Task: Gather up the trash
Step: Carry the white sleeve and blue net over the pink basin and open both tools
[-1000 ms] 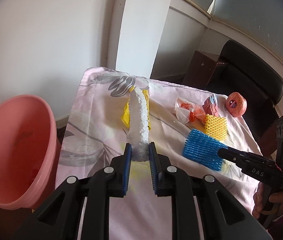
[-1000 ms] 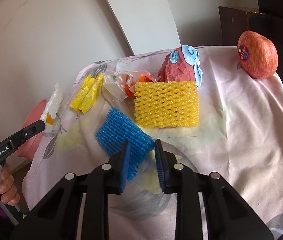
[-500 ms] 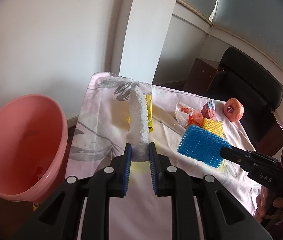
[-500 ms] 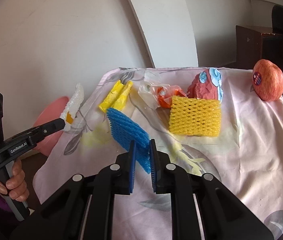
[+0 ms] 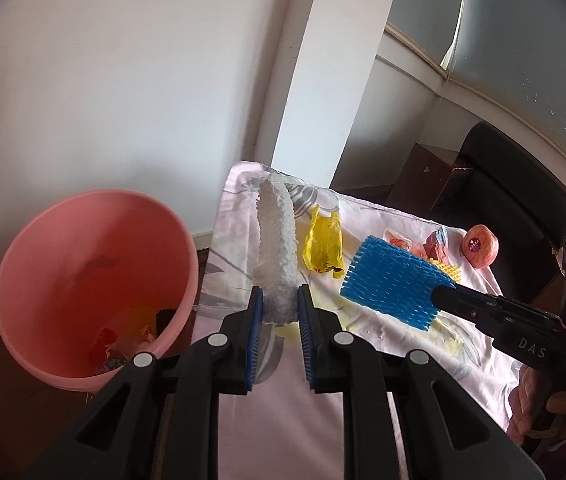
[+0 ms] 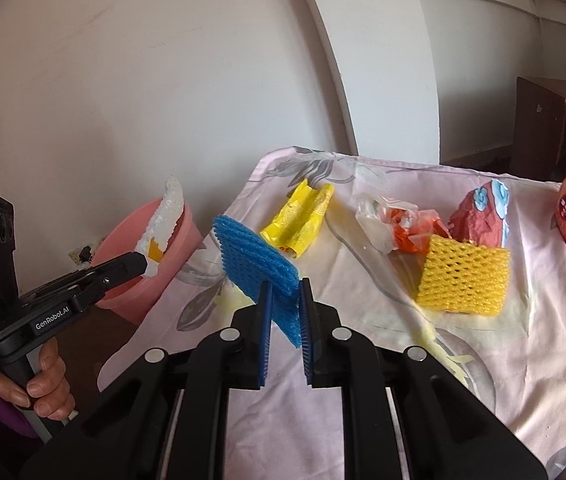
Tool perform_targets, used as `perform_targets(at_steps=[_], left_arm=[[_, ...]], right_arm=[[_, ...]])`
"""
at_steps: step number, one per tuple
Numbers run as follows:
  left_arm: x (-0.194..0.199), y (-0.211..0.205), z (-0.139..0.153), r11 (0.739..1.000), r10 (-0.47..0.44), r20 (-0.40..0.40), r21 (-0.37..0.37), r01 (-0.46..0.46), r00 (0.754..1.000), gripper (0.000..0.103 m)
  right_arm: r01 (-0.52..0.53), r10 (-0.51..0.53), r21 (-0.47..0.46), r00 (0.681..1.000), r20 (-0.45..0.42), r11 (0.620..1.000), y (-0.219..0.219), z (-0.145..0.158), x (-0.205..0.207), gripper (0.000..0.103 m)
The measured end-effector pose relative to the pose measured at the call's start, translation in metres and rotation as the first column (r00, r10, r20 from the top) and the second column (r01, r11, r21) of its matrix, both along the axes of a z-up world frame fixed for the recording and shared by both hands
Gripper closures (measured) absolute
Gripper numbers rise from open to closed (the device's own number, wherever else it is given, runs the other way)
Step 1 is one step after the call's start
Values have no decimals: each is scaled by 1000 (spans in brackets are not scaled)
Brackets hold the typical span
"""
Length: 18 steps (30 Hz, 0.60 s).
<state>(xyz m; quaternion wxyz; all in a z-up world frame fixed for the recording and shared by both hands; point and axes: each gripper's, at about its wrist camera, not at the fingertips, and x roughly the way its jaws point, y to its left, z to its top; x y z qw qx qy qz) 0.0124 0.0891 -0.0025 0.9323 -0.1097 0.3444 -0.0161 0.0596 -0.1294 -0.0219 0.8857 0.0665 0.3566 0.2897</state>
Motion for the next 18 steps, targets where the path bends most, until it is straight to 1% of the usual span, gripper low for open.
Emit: perform_targets(at_steps=[8, 18], left_arm=[[-14, 33, 4, 996, 91, 9, 1, -91, 996, 86], [-30, 74, 1, 980, 199, 0, 1, -199, 980, 86]], right_arm=[[-101, 101, 0, 994, 35, 995, 47, 11, 5, 90], [-229, 229, -4, 971, 68, 973, 108, 23, 10, 90]])
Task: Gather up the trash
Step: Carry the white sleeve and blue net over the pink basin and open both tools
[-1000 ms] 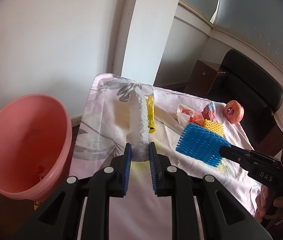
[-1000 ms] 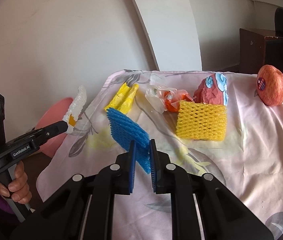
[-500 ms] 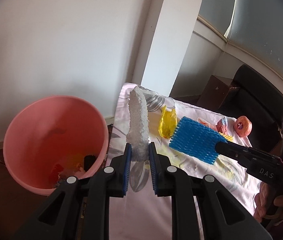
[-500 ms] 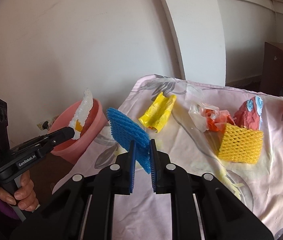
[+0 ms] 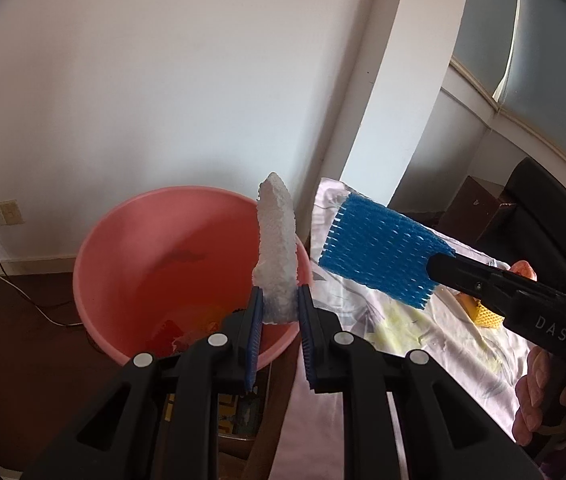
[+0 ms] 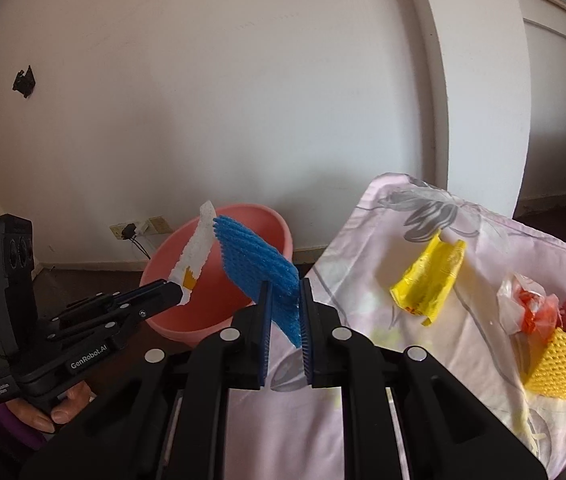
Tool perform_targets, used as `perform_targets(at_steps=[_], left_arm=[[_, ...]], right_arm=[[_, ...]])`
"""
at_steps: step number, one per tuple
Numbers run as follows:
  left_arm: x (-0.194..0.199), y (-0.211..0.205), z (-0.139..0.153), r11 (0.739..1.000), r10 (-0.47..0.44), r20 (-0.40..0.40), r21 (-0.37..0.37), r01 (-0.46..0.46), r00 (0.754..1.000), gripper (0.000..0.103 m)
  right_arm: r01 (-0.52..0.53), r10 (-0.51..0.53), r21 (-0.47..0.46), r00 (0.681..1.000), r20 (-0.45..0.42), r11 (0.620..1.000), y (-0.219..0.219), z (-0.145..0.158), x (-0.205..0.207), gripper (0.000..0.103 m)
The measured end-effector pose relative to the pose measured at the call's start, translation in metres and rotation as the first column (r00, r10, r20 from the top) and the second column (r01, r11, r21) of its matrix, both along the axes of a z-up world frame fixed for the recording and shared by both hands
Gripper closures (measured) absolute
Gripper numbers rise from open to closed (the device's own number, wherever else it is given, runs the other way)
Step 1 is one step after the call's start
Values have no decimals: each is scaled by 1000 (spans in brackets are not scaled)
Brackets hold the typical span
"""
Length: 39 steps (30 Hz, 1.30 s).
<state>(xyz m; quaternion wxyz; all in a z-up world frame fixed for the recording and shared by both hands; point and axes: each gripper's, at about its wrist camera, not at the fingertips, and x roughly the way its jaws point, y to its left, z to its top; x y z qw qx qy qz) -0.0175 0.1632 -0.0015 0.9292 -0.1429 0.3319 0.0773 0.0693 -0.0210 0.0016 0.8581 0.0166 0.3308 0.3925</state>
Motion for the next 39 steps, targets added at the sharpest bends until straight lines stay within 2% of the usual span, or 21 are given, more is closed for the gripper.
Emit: perform_targets(at_steps=[18, 32, 39], left_arm=[[-5, 38, -26, 995, 101, -74, -14, -103, 992, 86], [-7, 44, -37, 990, 135, -104, -31, -139, 985, 86], [-7, 45, -37, 990, 134, -97, -36, -138, 986, 83]], right_arm=[[-128, 130, -99, 992, 7, 987, 82, -13, 10, 89], [-149, 149, -134, 989, -9, 980, 101, -23, 10, 89], [-133, 130, -114, 991, -34, 985, 101, -24, 15, 89]])
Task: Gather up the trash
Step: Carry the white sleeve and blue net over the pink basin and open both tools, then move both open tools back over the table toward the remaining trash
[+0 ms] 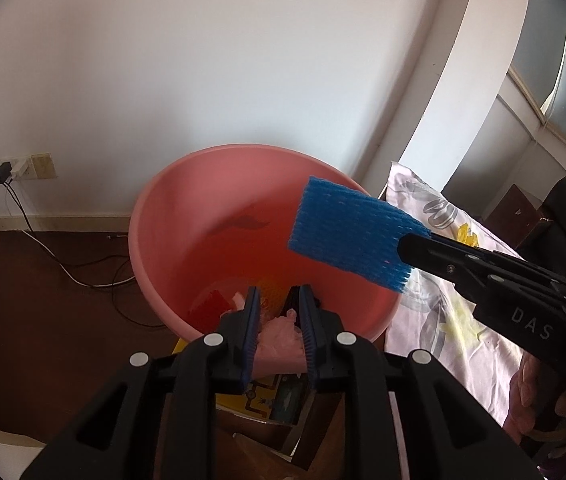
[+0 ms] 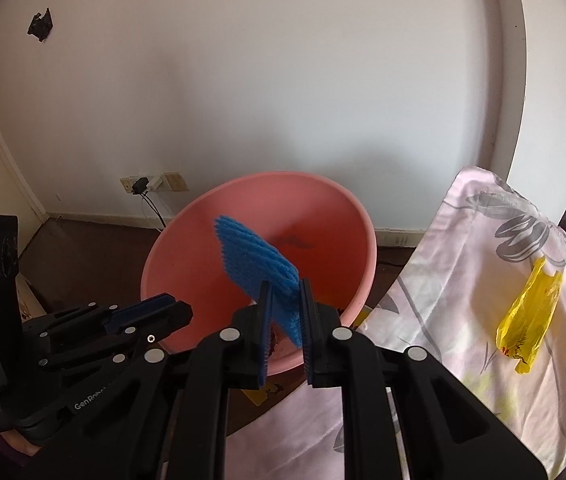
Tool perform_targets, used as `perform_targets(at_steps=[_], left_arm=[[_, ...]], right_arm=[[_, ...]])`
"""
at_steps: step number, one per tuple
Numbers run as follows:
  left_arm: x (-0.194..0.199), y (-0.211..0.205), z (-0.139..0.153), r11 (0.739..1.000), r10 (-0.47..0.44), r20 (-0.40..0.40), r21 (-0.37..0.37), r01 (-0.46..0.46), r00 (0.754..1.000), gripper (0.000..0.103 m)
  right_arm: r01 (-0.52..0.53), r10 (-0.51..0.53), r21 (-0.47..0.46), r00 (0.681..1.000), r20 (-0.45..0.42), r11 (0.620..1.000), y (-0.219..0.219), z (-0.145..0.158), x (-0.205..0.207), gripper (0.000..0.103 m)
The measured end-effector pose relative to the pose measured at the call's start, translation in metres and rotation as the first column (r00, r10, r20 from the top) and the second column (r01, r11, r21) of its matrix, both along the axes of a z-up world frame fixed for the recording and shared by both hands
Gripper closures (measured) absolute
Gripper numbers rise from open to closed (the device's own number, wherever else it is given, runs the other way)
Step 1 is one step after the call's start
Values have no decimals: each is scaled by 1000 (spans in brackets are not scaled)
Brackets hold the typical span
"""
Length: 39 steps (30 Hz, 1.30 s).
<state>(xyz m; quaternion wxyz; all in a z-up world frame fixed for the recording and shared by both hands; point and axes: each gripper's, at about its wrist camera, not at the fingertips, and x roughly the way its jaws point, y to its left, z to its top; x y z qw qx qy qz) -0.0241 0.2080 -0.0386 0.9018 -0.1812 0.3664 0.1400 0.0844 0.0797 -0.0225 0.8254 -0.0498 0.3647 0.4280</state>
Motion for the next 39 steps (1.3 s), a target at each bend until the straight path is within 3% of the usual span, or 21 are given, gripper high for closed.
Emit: perform_targets(at_steps=[5, 8, 9, 26, 39], left_arm=[[-1, 0, 1, 1000, 0, 6, -1, 0, 1000, 81], [-1, -1, 2, 1000, -5, 9, 1, 5, 1000, 80], [-1, -2, 3, 1000, -8, 11, 2, 8, 1000, 80], [2, -21, 19, 998, -48, 38, 30, 47, 998, 76], [13, -55, 27, 988, -147, 47, 54, 144, 988, 76]], right_arm=[[1, -1, 5, 1000, -12, 1000, 0, -1, 0, 87], [-4, 4, 16, 1000, -17, 1000, -1, 0, -2, 70], [-6, 6, 21, 1000, -18, 1000, -1, 0, -2, 70], [25, -25, 56, 1000, -13, 998, -33, 6, -9, 70], [134, -132, 66, 991, -27, 989, -95, 2, -19, 70]])
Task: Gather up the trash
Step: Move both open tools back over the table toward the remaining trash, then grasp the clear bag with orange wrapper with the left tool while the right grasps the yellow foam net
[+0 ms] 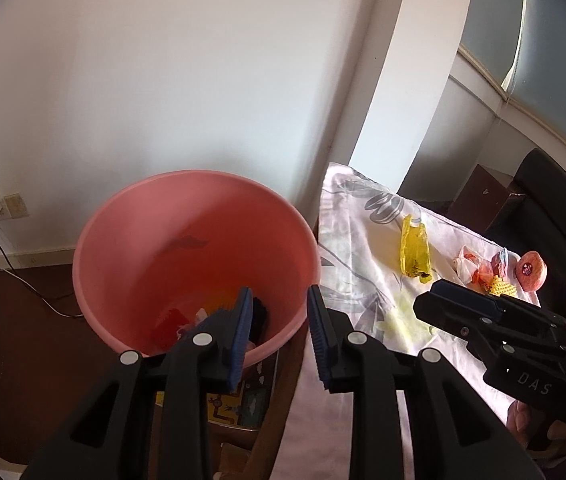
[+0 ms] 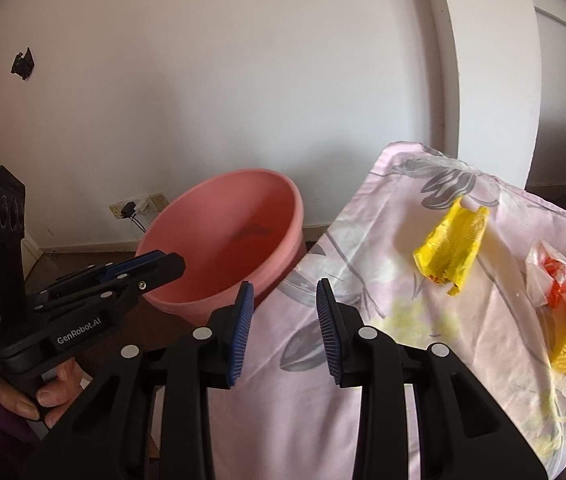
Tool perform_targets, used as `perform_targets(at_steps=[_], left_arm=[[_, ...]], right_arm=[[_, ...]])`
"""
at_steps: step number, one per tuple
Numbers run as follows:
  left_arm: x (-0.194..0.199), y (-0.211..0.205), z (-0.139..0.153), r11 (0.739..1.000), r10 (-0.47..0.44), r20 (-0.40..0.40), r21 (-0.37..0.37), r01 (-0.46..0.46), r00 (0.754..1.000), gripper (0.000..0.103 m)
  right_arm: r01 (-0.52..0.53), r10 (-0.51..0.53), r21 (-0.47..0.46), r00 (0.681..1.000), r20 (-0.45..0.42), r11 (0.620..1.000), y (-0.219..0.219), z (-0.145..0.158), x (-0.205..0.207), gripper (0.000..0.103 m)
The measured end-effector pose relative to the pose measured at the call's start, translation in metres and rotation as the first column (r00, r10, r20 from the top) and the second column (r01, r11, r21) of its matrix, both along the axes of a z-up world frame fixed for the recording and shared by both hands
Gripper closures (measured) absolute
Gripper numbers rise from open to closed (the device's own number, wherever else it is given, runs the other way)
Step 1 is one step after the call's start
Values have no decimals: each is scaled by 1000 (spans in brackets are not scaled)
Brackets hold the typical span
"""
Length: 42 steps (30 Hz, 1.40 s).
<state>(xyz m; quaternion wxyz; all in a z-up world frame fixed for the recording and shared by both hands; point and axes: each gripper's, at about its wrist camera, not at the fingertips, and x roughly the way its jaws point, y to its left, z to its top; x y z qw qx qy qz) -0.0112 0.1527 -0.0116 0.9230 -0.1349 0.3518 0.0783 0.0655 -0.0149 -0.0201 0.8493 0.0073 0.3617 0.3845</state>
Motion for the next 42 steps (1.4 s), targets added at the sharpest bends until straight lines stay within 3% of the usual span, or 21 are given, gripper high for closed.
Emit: perform_targets(at_steps=[16, 33, 36, 42], left_arm=[[38, -74, 6, 982, -191, 2, 18, 191, 982, 76], [91, -148, 3, 922, -387, 4, 4, 387, 922, 76], [96, -154, 0, 914, -407, -3, 7, 407, 914, 76], [107, -163, -5, 899, -437, -16, 14, 437, 899, 69]], right_arm=[[256, -256, -3, 967, -12, 967, -107, -12, 0, 70], [513, -512, 2, 857, -55, 858, -216, -35, 10, 69], [539, -537, 13, 840, -74, 842, -227, -41, 18, 57], [542, -538, 2, 836, -107, 841, -231, -56, 38, 56]])
